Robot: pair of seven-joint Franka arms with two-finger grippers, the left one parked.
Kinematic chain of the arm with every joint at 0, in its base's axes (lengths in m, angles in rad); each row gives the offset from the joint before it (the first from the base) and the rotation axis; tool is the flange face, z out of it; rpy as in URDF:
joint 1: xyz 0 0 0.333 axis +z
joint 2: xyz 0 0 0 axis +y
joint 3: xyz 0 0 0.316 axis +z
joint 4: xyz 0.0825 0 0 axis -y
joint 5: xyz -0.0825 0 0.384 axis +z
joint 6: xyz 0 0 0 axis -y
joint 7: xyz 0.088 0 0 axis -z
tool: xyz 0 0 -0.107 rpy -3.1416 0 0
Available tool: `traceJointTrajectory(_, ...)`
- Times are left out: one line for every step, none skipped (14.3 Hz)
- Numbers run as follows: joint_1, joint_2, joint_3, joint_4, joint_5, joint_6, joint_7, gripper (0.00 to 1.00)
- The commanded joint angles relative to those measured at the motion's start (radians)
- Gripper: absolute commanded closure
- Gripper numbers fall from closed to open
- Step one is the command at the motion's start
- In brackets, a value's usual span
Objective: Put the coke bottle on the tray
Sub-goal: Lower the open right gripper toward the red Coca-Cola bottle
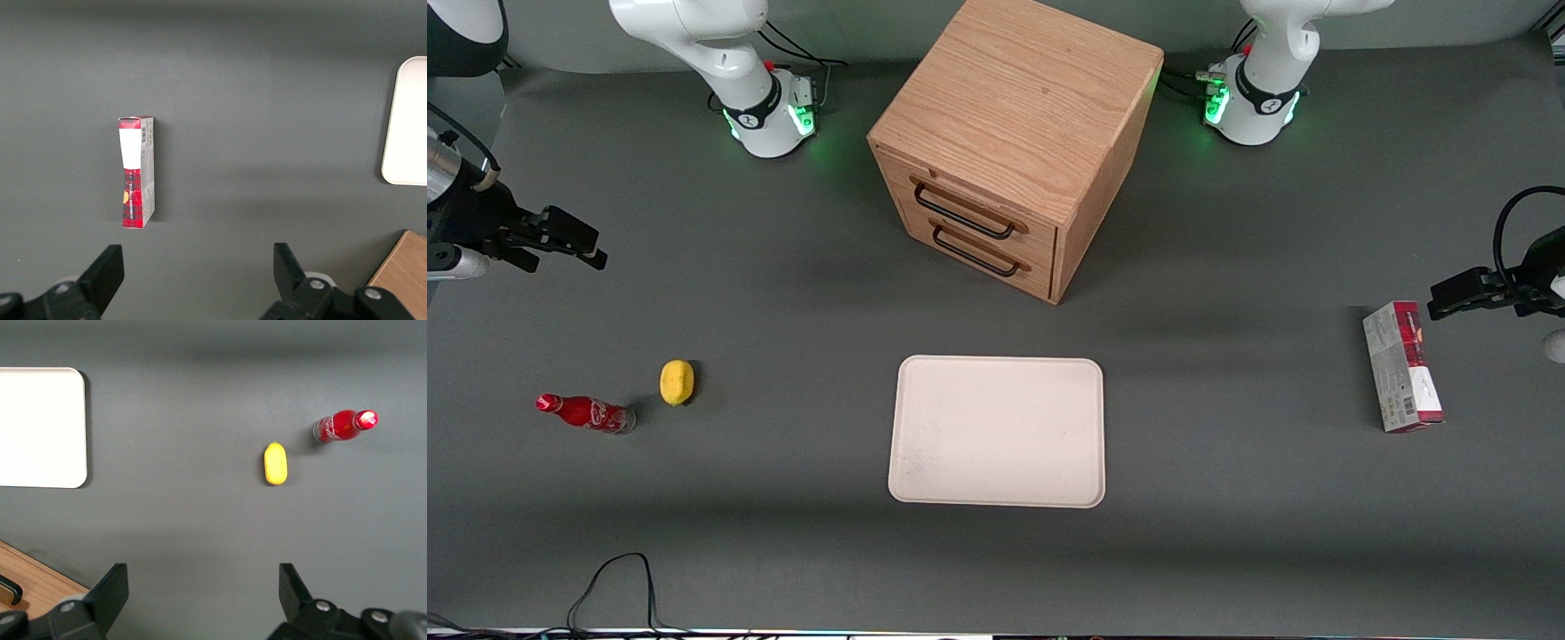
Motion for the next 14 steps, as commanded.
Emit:
traceJointTrajectory(-0.004,-0.019,0.004,-0.015,0.015,-0.018,0.022,0.0)
traceJointTrajectory(-0.006,-0.019,0.004,-0.015,0.013,-0.019,0.024,0.0)
traceJointTrajectory(-0.006,-0.019,0.005,-0.019,0.007,-0.021,0.021,0.0)
traceJointTrajectory(-0.012,-0.018,0.005,-0.022,-0.007,-0.022,0.021,0.0)
traceJointTrajectory(-0.016,-0.01,0.002,-0.019,-0.025,-0.038,0.018,0.0)
traceJointTrajectory(-0.022,0.0,-0.005,-0.013,-0.045,-0.042,0.01,0.0)
traceJointTrajectory(-0.025,0.037,-0.016,0.008,-0.076,-0.039,0.004,0.0)
traceJointTrajectory(-0.024,0.091,-0.039,0.057,-0.106,-0.036,-0.005,0.0)
traceJointTrajectory(-0.025,0.15,-0.062,0.105,-0.11,-0.029,-0.042,0.0)
traceJointTrajectory(-0.026,0.206,-0.086,0.148,-0.11,-0.01,-0.101,0.0)
traceJointTrajectory(-0.035,0.259,-0.112,0.181,-0.107,0.014,-0.154,0.0)
traceJointTrajectory(-0.048,0.299,-0.128,0.2,-0.104,0.049,-0.189,0.0)
traceJointTrajectory(-0.059,0.327,-0.142,0.203,-0.102,0.097,-0.218,0.0)
traceJointTrajectory(-0.062,0.35,-0.16,0.199,-0.1,0.138,-0.255,0.0)
